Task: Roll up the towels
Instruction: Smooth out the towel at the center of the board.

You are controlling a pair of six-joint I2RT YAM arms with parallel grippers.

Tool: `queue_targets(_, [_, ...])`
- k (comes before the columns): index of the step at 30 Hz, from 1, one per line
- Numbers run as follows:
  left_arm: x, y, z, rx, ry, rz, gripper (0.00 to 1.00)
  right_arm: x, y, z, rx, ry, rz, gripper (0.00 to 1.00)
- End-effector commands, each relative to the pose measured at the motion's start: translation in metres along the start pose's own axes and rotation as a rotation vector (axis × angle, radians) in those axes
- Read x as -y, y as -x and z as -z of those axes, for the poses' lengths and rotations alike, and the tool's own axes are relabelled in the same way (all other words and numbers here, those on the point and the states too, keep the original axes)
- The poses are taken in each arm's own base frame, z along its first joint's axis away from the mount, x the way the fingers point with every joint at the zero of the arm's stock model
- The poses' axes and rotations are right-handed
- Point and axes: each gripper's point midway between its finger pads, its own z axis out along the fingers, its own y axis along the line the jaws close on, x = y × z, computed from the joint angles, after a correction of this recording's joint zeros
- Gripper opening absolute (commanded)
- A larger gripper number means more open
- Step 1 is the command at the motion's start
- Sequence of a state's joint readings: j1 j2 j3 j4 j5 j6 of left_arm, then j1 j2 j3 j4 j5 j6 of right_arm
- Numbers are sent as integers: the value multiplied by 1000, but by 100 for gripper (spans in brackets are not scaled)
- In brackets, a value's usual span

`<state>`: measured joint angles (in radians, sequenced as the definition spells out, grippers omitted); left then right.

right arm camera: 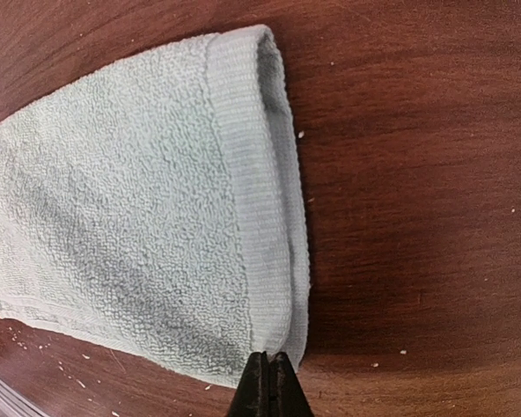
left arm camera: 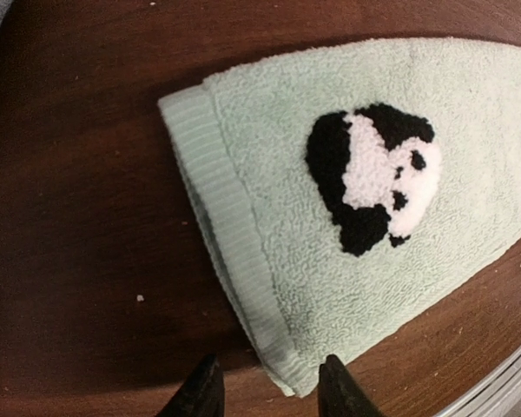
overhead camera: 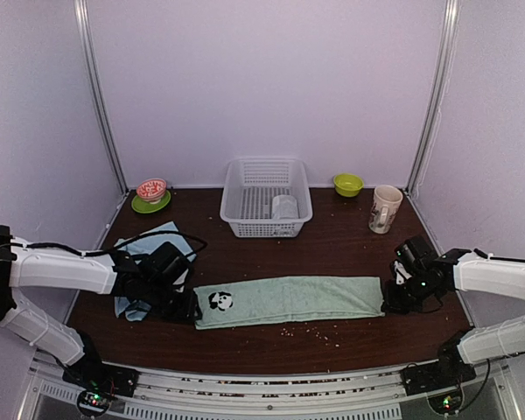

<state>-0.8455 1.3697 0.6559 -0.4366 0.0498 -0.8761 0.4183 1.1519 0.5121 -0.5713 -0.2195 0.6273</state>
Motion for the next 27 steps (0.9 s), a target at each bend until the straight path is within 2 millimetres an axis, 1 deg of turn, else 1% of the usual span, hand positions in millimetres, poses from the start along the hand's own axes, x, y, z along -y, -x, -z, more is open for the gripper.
queue_targets(1, [7,-4,-6,-9,-38,6,36,5,3,0,25,-20,-1,0])
queue_targets(7, [8,-12,-12,-34,-49,2,31,5,4,0,26,-20,3,0])
queue_targets(10, [9,-13,-14,-35,-53,2,29,5,3,0,24,-20,5,0])
queue_targets(13, [10,-12,-14,-32,-50,0,25,6,4,0,26,-22,5,0])
queue_targets(17, [10,-11,-14,-29,-50,-1,16,5,4,1,28,-20,5,0])
queue_targets(22, [8,-9,-9,-19,-42,-3,3,5,4,1,27,-19,5,0])
queue_targets(27, [9,-6,-2,-7,-40,-8,2,5,4,2,30,-19,5,0])
